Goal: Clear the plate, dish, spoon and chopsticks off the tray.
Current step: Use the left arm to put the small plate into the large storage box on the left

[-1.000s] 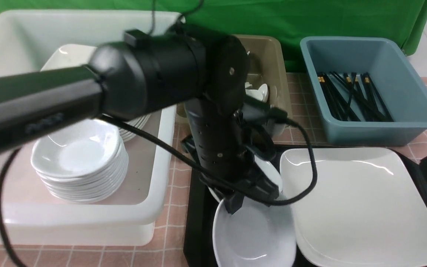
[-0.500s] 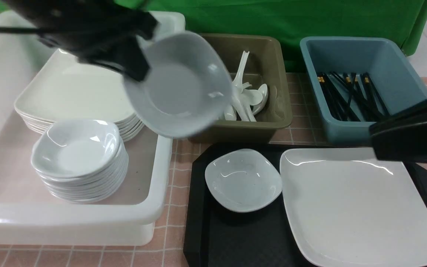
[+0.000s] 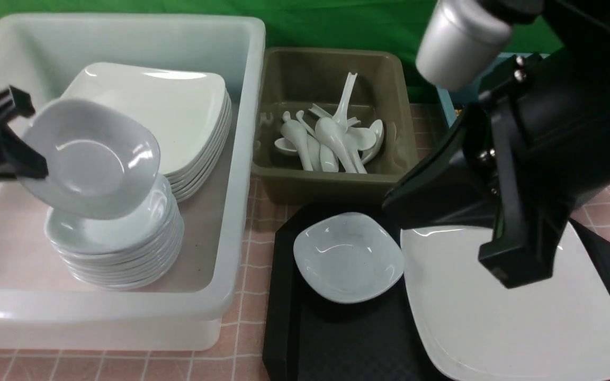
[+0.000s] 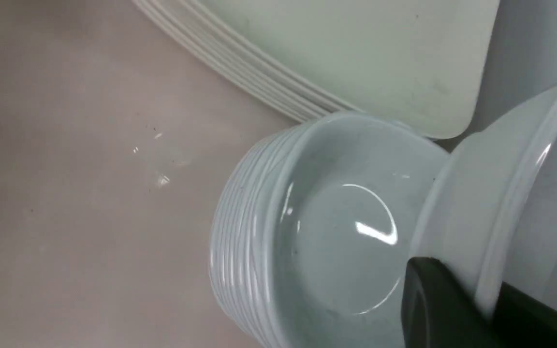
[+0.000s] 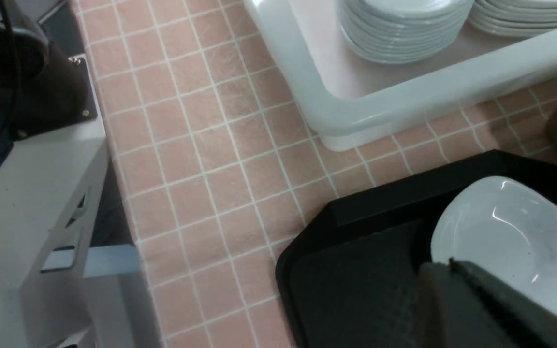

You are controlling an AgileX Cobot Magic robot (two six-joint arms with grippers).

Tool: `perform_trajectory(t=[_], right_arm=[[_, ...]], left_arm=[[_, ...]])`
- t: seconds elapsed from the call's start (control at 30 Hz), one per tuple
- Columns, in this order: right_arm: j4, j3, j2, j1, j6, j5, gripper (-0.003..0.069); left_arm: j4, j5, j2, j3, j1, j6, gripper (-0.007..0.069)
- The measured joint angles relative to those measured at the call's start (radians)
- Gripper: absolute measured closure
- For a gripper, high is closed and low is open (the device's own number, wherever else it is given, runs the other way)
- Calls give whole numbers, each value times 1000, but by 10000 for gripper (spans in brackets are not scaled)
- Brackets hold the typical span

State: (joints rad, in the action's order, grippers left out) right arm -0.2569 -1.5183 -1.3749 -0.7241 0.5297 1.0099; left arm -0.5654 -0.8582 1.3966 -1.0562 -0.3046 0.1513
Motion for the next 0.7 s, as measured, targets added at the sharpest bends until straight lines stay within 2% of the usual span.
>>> perform_trajectory(t=[0.1,0.23,0.37,0.4,0.47,0.53,0.6,0.7], right_arm=[[7,-1,-4,0,-2,-5,628],[7,-1,-4,0,-2,-16,628],[10,-1,-4,0,-2,-19,628],[27,-1,-4,1,-6,-19,628],[71,-1,-3,6,-29,-13,627],[90,-1,-2,13,-43,-8,627],[148,-1,10,36,-69,28,627],[186,-1,29,83,-80,74,627]], left_arm=[[-8,78,18,70,0,9,606],[-7,90,40,86,0,11,567],[-6,89,50,86,0,33,456],[14,83,52,85,0,40,391],[77,61,49,62,0,39,305],[117,39,47,38,0,24,265],[212,-53,28,-68,0,-23,181],[254,-156,4,-195,25,-37,171]])
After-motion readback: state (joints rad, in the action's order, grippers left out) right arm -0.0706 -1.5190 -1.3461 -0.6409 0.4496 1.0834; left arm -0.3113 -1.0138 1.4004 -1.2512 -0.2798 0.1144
